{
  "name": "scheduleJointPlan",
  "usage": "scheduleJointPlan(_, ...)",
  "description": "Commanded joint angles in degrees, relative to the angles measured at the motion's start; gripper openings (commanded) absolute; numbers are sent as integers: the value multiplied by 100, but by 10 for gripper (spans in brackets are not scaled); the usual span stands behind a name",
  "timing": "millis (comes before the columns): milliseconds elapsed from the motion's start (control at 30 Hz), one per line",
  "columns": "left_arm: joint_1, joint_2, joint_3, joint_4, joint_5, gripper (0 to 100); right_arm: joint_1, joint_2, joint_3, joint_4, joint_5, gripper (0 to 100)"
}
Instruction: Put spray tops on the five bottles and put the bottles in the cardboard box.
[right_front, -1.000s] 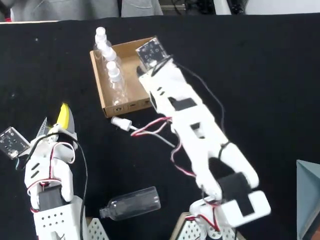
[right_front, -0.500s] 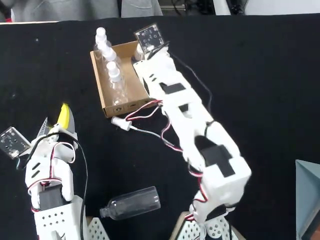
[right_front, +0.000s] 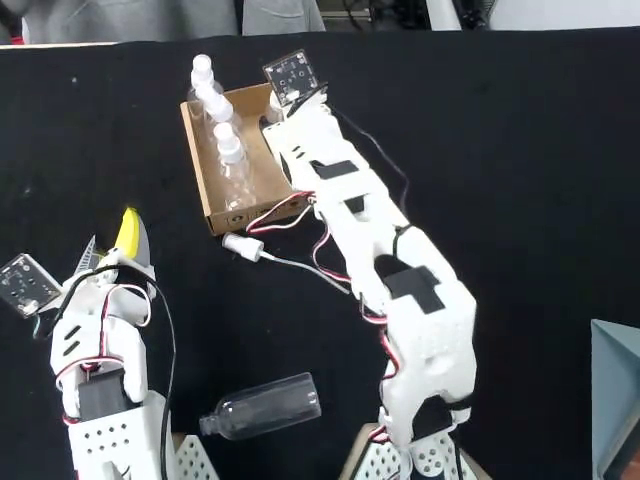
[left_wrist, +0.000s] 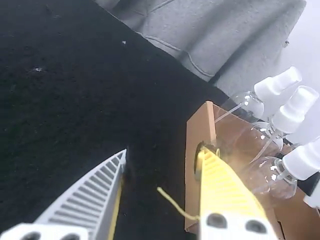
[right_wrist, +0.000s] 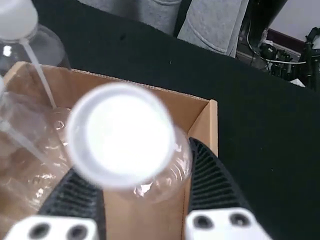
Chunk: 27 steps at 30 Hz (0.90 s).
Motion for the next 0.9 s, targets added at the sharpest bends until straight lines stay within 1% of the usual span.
scheduleJointPlan(0, -31, -79, 136, 18, -44, 209, 202, 110, -532, -158, -35, 64)
scheduleJointPlan(433, -31, -79, 136, 18, -44, 208, 202, 866, -1033, -123, -44, 64)
scheduleJointPlan(700, -31, -79, 136, 18, -44, 207, 202, 901, -1490, 932, -44, 60)
scheduleJointPlan(867, -31, -79, 136, 18, -44, 207, 202, 901, -1516, 1037, -44, 60)
